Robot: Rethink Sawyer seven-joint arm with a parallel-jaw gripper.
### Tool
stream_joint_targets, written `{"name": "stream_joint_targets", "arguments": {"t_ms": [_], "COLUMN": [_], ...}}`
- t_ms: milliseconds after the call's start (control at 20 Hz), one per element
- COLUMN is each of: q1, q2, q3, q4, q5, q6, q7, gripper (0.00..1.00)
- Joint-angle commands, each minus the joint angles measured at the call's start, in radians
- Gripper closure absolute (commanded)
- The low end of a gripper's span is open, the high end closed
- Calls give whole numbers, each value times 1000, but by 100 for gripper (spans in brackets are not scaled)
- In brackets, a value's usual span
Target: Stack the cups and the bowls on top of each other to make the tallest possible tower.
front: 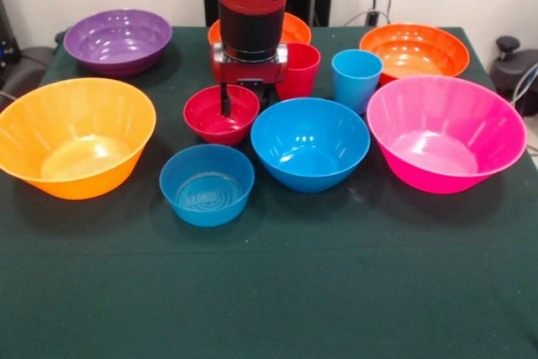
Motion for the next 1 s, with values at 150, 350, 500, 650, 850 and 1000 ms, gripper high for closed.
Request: {"name": "stream_joint_targets", "arguments": {"t_ms": [150,350,500,650,850,1000], "q1": [11,8,10,13,14,16], "q2": [12,16,23,23,25,26], "q3": [101,108,108,106,104,102], "q4": [-64,-61,-63,-63,-58,-61], "q5": [-10,-15,-20,-22,-27,-31], "q6": [59,49,34,27,11,6], "q7": [0,-4,1,4,10,11], "gripper": [0,0,100,100,100,100]}}
